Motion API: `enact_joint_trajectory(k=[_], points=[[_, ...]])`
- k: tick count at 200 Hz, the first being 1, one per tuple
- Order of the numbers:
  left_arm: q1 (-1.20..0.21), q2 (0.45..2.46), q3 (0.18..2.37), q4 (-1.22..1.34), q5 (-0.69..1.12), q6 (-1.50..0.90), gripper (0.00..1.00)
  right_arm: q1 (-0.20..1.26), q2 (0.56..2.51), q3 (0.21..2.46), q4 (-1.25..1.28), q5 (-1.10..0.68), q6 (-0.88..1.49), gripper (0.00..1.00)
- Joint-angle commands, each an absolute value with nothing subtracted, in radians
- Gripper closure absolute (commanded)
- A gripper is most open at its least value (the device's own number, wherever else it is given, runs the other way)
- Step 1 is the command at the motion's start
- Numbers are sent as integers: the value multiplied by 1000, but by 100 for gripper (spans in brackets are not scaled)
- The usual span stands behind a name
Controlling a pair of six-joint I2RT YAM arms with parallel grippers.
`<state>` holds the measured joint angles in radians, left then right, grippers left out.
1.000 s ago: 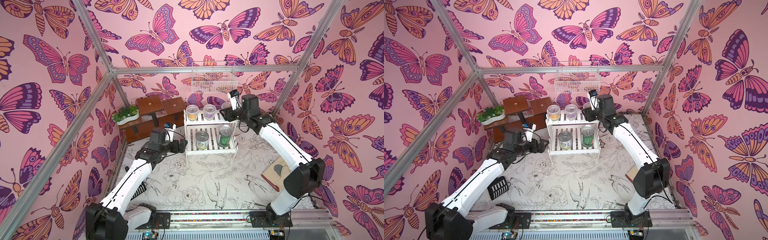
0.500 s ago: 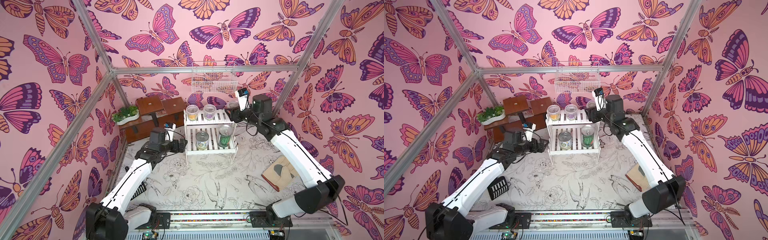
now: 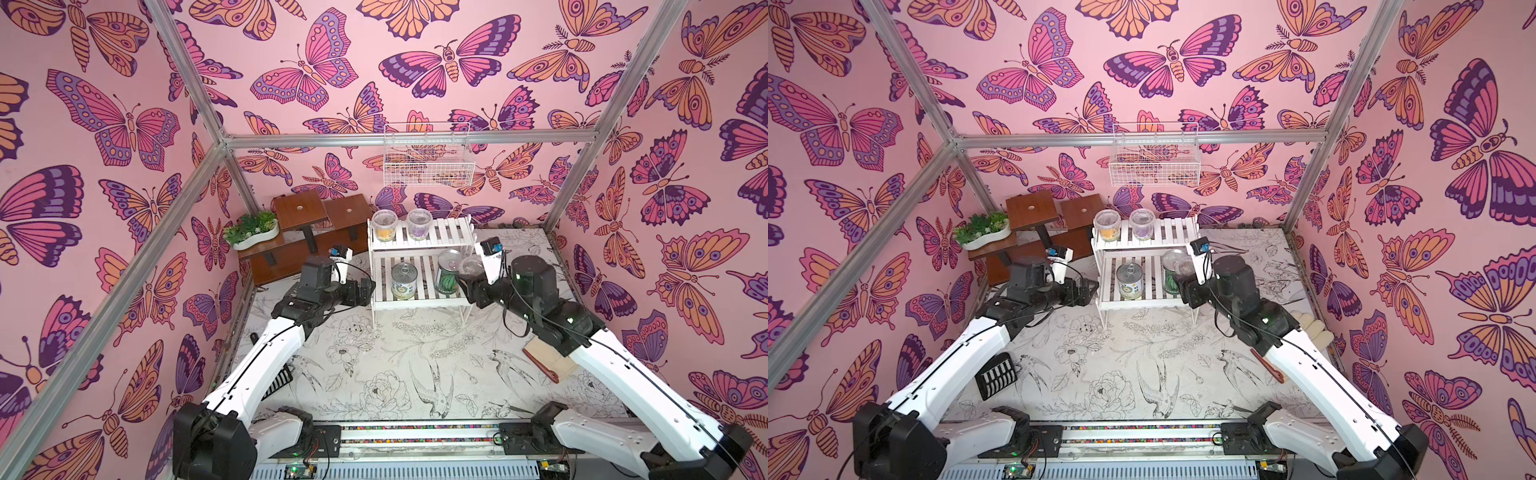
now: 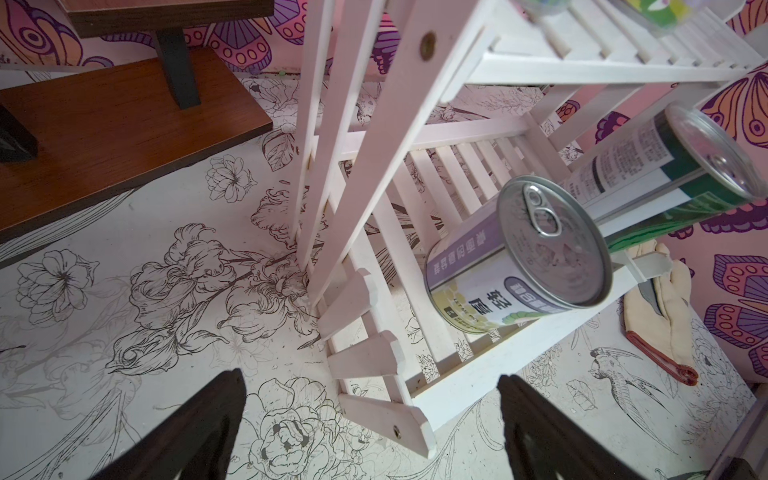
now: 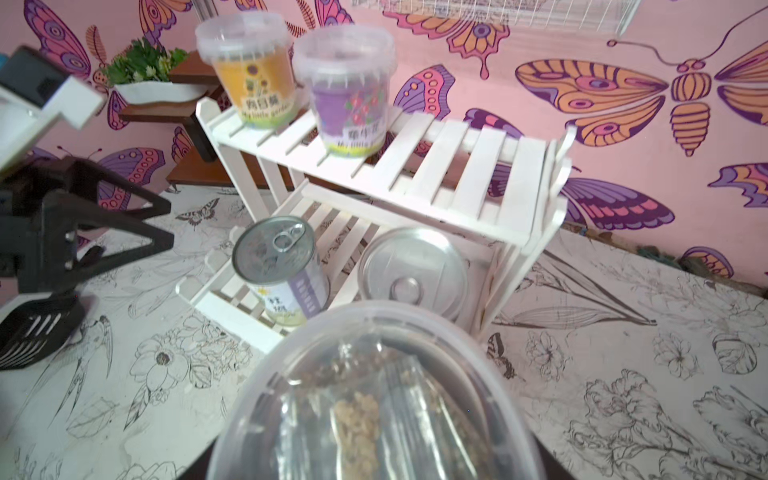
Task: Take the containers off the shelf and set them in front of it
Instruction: Place the container at the center of the board.
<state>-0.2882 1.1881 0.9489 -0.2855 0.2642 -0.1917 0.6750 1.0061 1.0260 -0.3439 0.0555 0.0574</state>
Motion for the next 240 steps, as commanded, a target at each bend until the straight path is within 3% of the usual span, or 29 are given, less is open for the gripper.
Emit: enact_joint_trajectory(k=[1, 68, 162, 240], points=[[-282, 1193, 930, -273, 295, -200, 0, 731, 931, 925, -262, 168, 113, 48], [-283, 1181, 917, -267, 297, -201, 0, 837, 837, 584, -25, 273, 181, 48], [-283, 1174, 908, -254, 296, -194, 0, 893, 989, 338, 295, 357, 274, 49], [-282, 1167, 900, -248, 296, -194, 0, 926, 1162, 286, 440, 440, 333, 49]])
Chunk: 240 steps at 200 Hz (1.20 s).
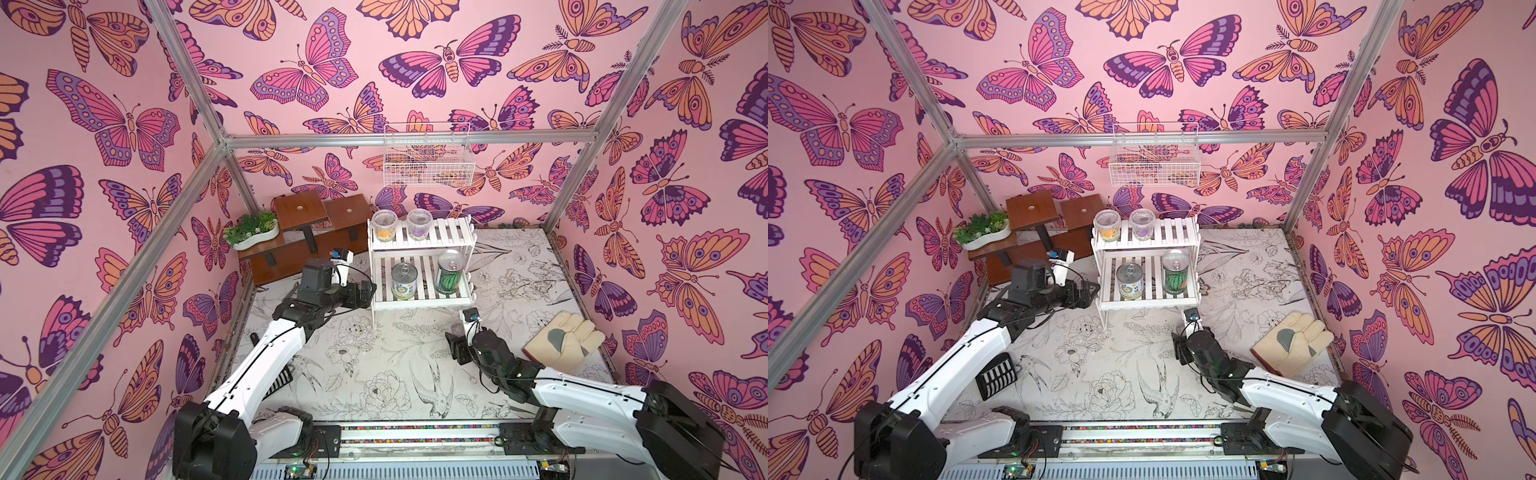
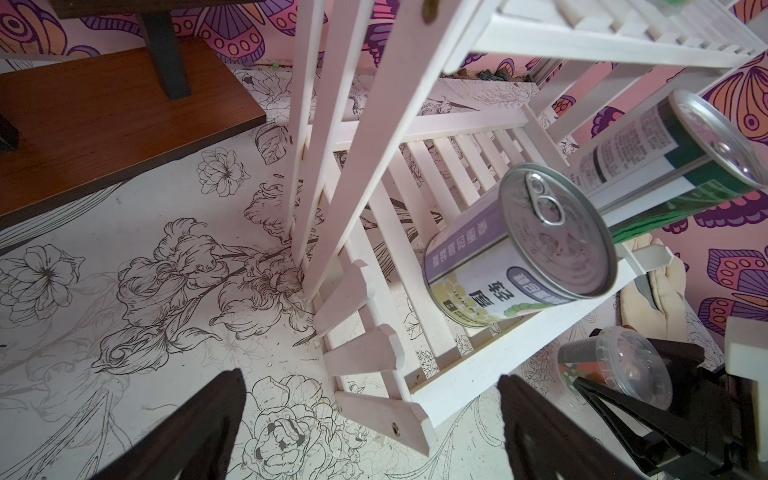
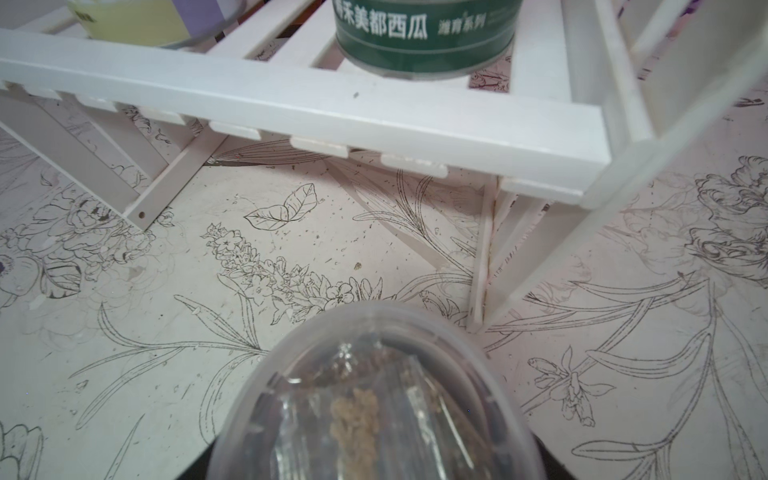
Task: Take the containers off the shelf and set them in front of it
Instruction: Place the container at the center of the board.
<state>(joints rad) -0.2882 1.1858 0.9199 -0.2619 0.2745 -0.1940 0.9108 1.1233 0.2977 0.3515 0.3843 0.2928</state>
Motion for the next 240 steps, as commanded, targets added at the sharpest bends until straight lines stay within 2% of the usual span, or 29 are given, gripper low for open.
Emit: enact_joint_trajectory(k=[1, 103, 121, 190, 240], points=[[-282, 1167, 899, -248, 295, -194, 0, 926, 1164, 285, 442, 441, 333, 49], [-282, 1161, 894, -246, 296, -190, 0, 951, 1363, 279, 547, 473, 392, 50], [-283, 1157, 893, -245, 294, -189, 0, 953, 1378, 275, 556, 477, 400, 48], [-282, 1152, 893, -246, 297, -189, 0, 964, 1368, 272, 520, 495, 422, 15], [-282, 1149, 899, -247, 300, -189, 0, 982, 1183, 301, 331, 507, 414, 2]])
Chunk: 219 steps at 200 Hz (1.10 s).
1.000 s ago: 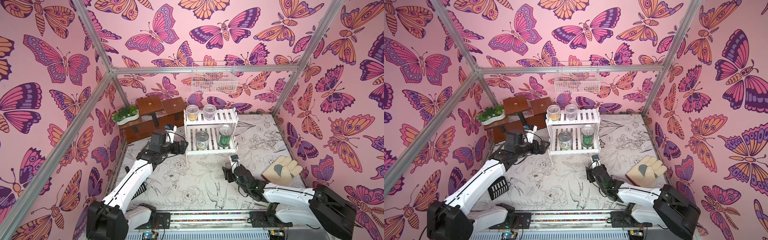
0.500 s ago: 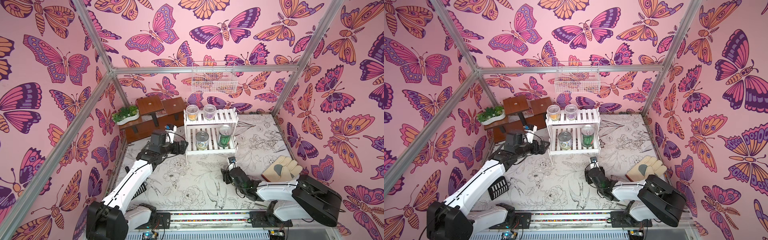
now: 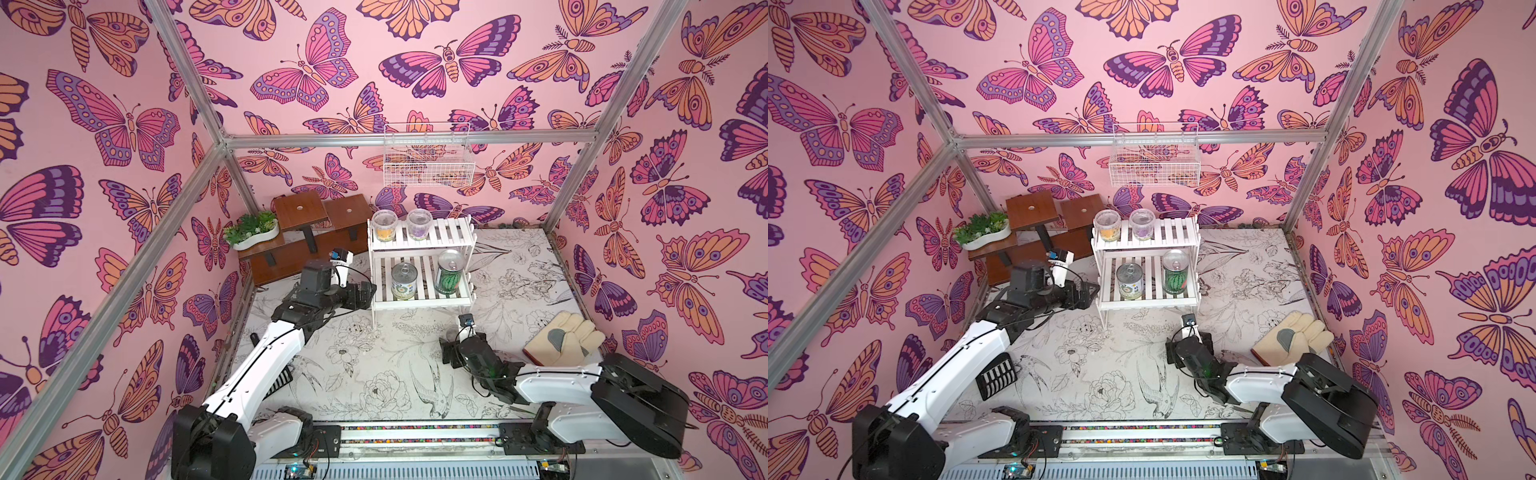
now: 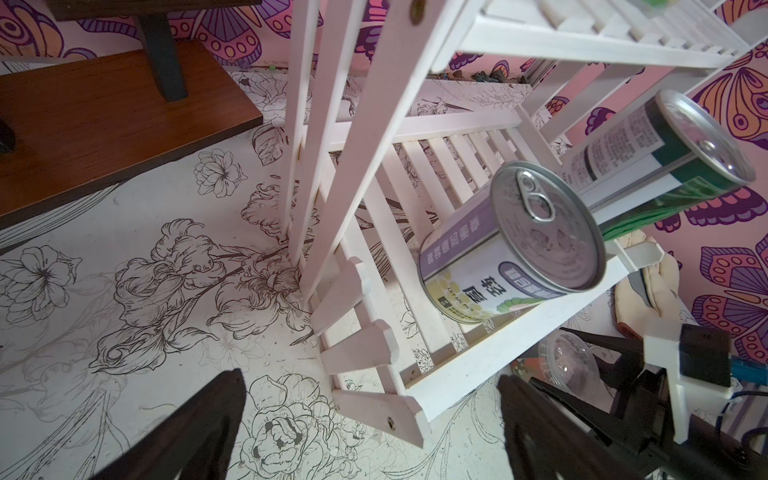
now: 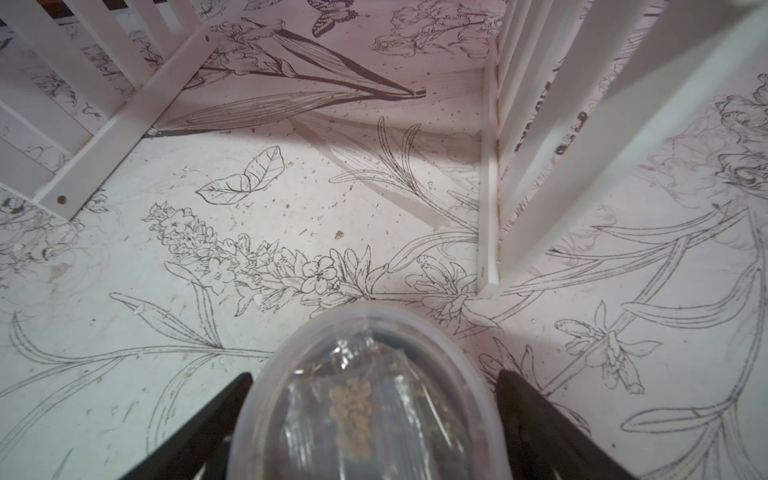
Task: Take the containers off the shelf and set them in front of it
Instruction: 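Place the container at the center of the board, then pick up a container from the shelf.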
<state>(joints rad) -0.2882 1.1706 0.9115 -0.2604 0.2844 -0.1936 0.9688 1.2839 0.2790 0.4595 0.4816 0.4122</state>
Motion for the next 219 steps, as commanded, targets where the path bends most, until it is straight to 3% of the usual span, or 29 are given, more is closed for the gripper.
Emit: enact_joint_trajectory(k=[1, 54, 107, 154, 219], points=[[-283, 1149, 898, -246, 300, -190, 0, 983, 1179, 302, 323, 508, 414, 2], [-283, 1150, 902, -246, 308, -190, 0, 983, 955, 425, -10, 477, 377, 1], [-283, 1150, 904, -247, 318, -191, 0, 983, 871, 622, -204, 405, 271, 1], [-284, 1157, 918, -250, 347, -190, 0, 934, 934, 884, -305, 306, 93, 1], [-280, 1163, 973, -285, 405, -147, 0, 668, 1106, 1143, -319, -95, -14, 1]])
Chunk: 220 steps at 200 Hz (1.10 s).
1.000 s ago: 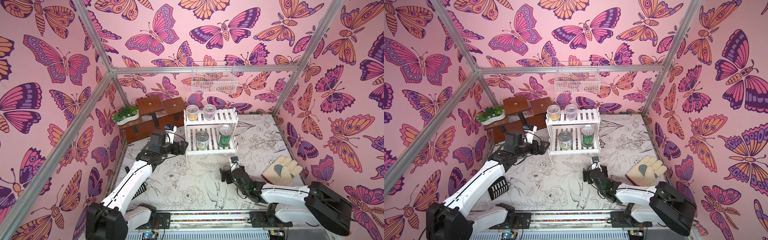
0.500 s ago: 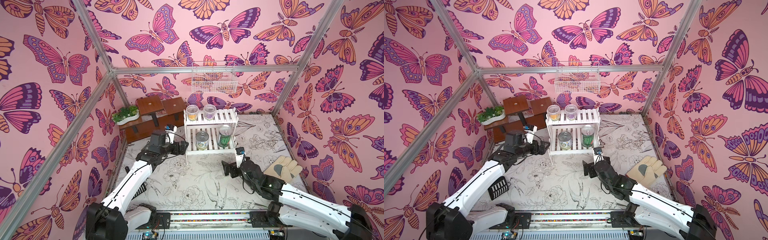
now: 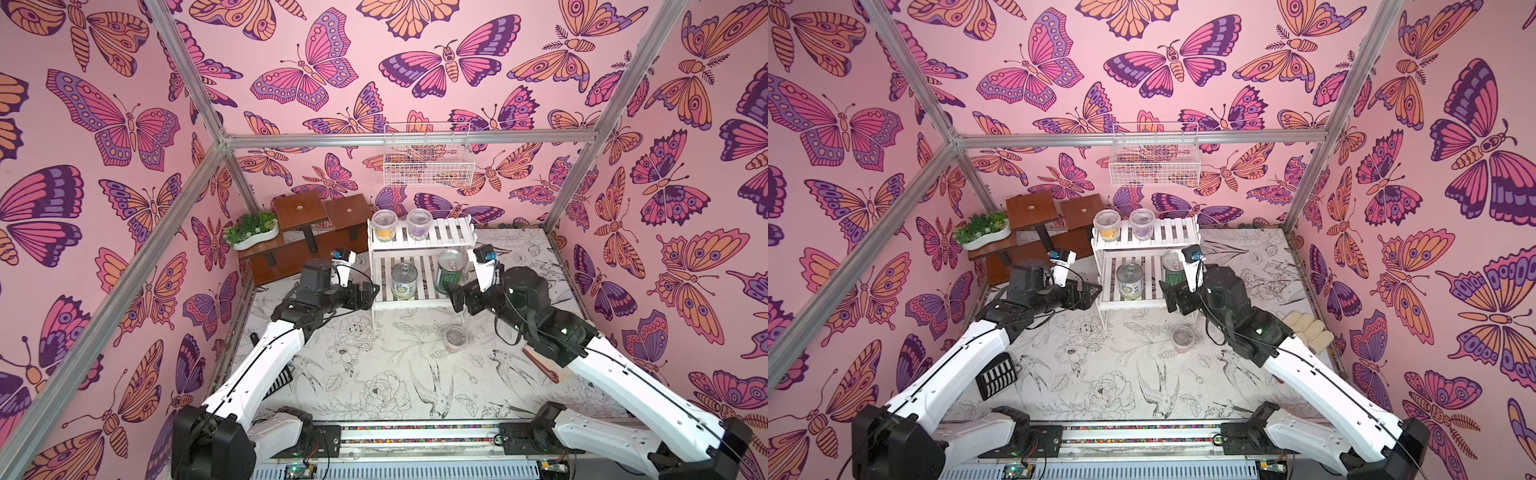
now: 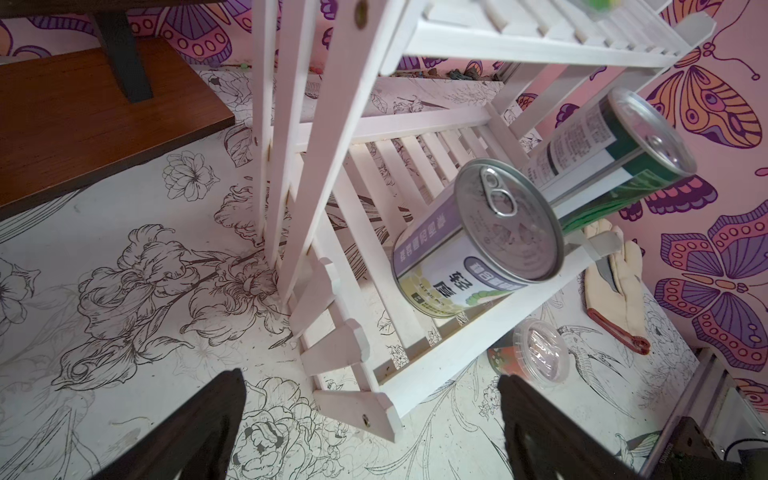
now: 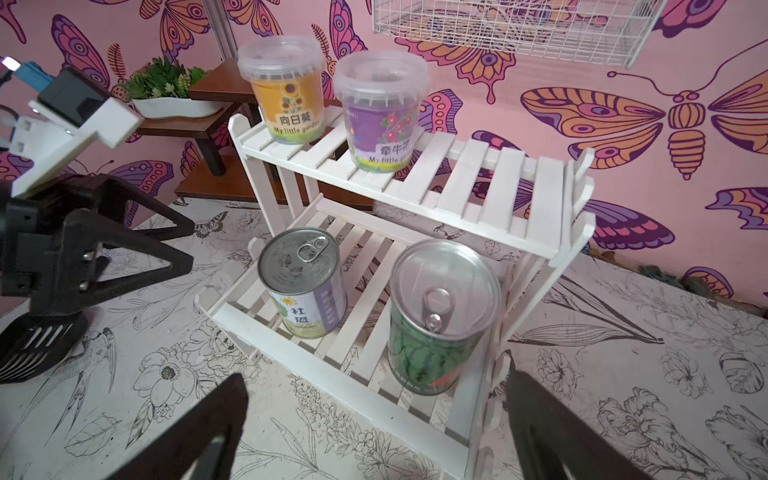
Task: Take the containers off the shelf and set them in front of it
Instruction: 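Pick up a container from the shelf.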
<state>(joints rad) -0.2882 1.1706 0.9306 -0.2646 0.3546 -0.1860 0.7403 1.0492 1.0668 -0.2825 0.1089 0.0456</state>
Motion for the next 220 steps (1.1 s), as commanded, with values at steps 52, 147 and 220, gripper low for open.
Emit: enact_joint_trajectory(k=[52, 147, 220], points=[[-233, 1162, 989, -311, 501, -117, 0, 582, 1284, 1292, -239, -256, -31, 1], [-203, 1150, 971, -323, 523, -110, 0, 569, 1558, 1524, -147, -263, -65, 1], [-198, 1147, 966, -322, 510, -110, 0, 569, 1692, 1617, -91, -264, -54, 1]])
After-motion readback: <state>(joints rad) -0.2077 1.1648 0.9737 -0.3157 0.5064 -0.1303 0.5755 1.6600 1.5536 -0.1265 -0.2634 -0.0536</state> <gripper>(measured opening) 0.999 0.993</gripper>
